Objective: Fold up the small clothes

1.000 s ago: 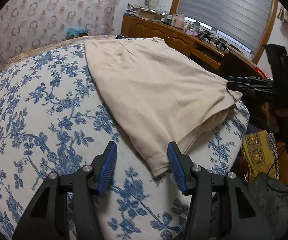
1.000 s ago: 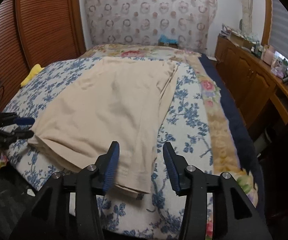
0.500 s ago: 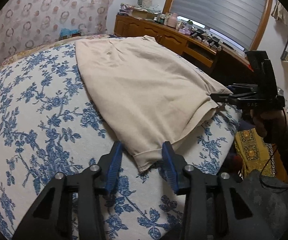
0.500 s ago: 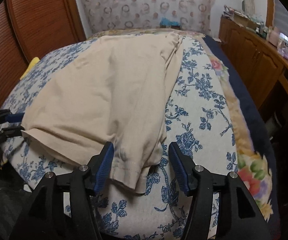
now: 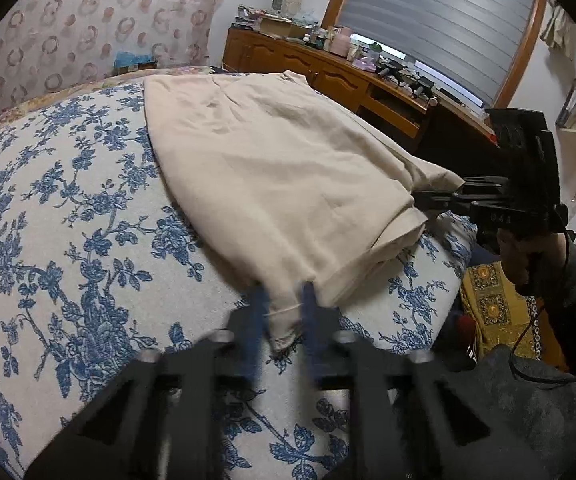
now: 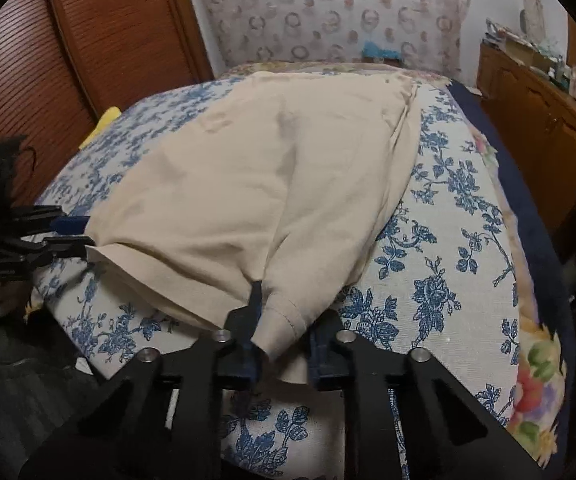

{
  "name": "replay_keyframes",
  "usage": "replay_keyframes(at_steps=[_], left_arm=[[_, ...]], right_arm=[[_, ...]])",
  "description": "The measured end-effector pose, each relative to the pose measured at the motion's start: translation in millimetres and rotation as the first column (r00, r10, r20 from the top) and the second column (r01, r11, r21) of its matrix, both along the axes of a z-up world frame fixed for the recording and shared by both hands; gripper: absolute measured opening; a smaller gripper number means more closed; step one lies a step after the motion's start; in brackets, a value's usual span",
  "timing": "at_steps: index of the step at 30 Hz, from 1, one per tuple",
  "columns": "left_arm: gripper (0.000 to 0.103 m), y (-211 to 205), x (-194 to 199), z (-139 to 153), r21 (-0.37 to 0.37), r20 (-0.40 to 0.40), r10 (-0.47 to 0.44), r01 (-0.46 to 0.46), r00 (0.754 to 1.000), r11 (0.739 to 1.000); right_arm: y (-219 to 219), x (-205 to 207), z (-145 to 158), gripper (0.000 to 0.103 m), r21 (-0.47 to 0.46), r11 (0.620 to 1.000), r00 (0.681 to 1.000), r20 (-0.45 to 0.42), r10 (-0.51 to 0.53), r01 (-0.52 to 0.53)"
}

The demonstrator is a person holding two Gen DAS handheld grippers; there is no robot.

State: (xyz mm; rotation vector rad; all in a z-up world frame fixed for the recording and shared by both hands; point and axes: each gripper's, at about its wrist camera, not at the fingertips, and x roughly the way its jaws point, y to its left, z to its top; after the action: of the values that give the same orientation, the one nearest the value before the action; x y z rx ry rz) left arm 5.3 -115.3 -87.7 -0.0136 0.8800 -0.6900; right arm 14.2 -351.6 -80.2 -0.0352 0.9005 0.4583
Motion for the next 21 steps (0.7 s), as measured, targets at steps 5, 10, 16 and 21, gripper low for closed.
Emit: replay_keyframes(at_steps=[5, 10, 16, 21], left_arm=[[0.006, 10, -1, 18, -0.038, 0.055, 0.036, -0.034, 0.998, 0.999], [0.006, 20, 5, 47, -0.081, 0.122, 0.065, -0.055, 0.99, 0.995], [0.006, 24, 38, 76, -0.106, 0.182, 0.091, -0.072, 0.979, 0.992], [0.006, 20, 79, 90, -0.099, 0.209, 0.11, -0.091, 0.972, 0.991]], right_arm=[[-10, -5, 15, 0.009, 0.057, 0.998, 0.998, 0.056, -0.023, 0.02], [-10, -8, 36, 0.009, 0.09, 0.996, 0.992, 0.119, -0.03, 0.019], [-5, 12, 61, 0.009, 0.102, 0.995, 0.981, 0.195, -0.025, 0.005], [-5, 47, 77, 0.009, 0.1, 0.995, 0.972, 0.233, -0.035, 0.012]])
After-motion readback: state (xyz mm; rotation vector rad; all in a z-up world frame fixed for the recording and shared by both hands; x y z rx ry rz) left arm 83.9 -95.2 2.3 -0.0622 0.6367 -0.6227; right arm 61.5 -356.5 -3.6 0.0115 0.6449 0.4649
